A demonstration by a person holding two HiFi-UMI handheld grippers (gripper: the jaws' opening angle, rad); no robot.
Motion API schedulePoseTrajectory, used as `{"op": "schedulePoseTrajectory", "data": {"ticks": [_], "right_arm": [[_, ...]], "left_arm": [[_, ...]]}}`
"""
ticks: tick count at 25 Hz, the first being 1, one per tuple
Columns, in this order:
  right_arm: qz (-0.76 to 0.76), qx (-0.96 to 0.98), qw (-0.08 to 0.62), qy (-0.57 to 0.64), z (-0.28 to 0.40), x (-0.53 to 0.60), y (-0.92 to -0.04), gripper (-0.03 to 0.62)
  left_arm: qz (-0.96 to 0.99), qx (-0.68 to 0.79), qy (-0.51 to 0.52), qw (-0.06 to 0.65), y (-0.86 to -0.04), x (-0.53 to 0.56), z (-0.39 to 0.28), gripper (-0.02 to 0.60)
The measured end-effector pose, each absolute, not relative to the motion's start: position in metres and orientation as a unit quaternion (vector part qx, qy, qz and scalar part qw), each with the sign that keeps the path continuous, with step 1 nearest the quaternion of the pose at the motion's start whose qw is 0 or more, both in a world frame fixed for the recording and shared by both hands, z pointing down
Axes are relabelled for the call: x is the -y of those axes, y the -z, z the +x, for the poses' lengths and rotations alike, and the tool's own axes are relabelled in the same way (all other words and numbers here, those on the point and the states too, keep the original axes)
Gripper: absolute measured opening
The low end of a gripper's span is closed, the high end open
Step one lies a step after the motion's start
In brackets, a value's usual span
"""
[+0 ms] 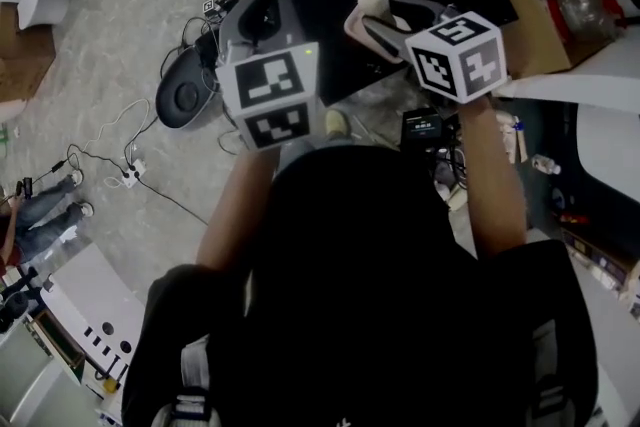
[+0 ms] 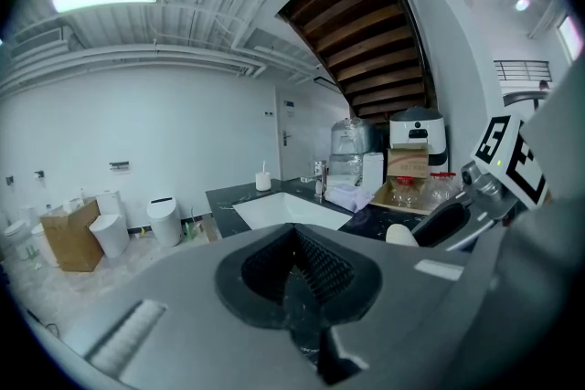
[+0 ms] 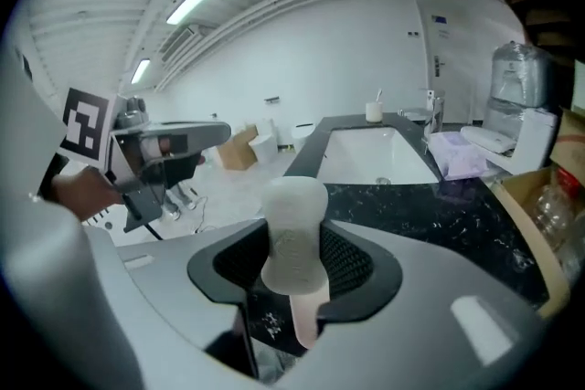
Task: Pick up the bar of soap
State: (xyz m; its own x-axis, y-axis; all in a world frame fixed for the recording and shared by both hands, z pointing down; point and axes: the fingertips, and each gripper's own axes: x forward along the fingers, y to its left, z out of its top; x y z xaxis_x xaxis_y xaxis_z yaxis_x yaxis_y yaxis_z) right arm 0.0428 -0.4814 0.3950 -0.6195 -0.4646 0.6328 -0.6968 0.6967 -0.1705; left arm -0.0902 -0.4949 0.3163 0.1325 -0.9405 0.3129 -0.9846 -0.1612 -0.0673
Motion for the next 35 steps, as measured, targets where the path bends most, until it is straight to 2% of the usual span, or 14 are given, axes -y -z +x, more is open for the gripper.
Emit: {"op": "schedulePoseTrajectory", "data": {"ticks": [8, 16, 26, 35], "right_arm": [[0.381, 0.884, 0.194, -0.192, 0.025, 0.458, -0.349, 0.195], [0.404, 0.881, 0.168, -0.177, 0.002, 0.410, -0.332, 0.195], [0.429, 0.887, 0.091, -0.143, -0.022, 0.340, -0.295, 0.193], [0.448, 0.886, 0.054, -0.110, -0.035, 0.267, -0.272, 0.193]], "left_arm": [[0.755, 0.638, -0.133, 0.075, -0.308, 0.459, -0.109, -0.005], [0.755, 0.638, -0.131, 0.076, -0.303, 0.407, -0.135, -0.005], [0.758, 0.633, -0.133, 0.078, -0.306, 0.334, -0.160, -0.005], [0.761, 0.632, -0.125, 0.069, -0.298, 0.265, -0.176, -0.005]]}}
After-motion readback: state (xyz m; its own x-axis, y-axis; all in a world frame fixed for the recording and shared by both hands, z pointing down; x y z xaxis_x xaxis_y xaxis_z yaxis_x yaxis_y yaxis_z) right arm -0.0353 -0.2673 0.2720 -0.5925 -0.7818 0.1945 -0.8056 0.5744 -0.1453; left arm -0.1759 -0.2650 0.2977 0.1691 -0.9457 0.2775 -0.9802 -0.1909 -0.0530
